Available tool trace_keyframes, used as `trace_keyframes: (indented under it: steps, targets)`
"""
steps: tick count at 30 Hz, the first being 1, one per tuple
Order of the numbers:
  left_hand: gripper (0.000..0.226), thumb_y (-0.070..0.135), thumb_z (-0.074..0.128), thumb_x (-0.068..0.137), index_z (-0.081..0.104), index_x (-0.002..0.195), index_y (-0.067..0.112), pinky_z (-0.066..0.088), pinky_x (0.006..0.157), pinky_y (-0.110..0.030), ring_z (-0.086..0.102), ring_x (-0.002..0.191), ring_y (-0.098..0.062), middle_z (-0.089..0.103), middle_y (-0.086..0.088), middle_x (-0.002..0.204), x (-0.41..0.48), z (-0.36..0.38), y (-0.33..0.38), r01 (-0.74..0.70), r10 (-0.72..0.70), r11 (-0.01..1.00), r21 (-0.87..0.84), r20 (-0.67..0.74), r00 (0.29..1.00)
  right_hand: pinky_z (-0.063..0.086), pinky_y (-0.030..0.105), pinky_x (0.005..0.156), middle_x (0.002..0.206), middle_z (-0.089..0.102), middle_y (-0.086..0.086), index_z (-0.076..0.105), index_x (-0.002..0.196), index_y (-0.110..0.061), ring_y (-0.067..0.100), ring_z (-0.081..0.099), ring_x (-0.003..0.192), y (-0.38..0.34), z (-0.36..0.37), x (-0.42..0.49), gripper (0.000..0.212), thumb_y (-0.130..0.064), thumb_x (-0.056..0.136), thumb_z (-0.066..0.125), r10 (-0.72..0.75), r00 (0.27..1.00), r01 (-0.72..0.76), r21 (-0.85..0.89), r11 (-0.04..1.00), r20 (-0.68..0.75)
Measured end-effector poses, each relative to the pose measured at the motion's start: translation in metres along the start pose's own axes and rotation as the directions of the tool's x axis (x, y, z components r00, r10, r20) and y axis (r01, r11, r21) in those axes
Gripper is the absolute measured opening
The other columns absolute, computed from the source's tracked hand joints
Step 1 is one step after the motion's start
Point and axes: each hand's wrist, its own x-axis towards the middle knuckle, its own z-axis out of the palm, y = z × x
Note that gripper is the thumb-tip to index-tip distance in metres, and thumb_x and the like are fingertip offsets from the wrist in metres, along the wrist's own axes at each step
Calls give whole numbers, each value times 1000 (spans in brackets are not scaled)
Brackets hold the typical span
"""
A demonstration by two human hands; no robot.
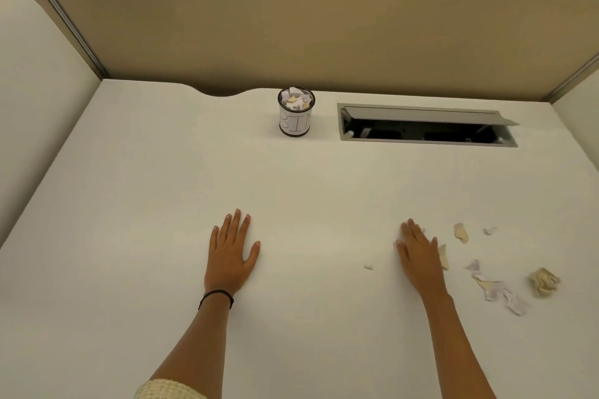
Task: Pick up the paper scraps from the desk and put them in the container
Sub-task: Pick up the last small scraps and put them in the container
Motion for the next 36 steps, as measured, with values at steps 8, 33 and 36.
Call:
trace_keyframes:
  steps: [8, 33, 36]
  targets:
    - [69, 55, 16, 87, 18, 149, 23, 3, 119, -39, 3, 145, -14, 8, 5, 157, -1, -3, 3, -2, 1, 1000, -10, -15, 1000, 18, 65, 109, 157, 1, 18, 18, 148, -29, 42, 2, 144, 20, -17, -21, 77, -41, 85, 61, 345, 938, -345, 229, 910, 43]
    - [69, 55, 15, 87, 17, 149, 23, 1, 119, -38, 3, 146, -14, 7, 5, 157, 0, -3, 2, 2, -2, 1000, 1, -4, 1000, 38, 26, 97, 124, 56, 16, 56, 120, -1, 25, 48, 116, 0, 8, -30, 28, -5, 97, 40, 134, 978, -95, 233, 968, -159]
    - [68, 54, 16, 88, 15, 149, 25, -2, 119, -36, 0, 145, -11, 6, 7, 158, 0, -2, 1, 7, -7, 1000, -4, -1, 1000, 39, 26, 88, 105, 59, 14, 60, 103, 1, 28, 54, 103, -5, 4, -20, 22, -3, 96, 40, 159, 976, -106, 313, 944, -150]
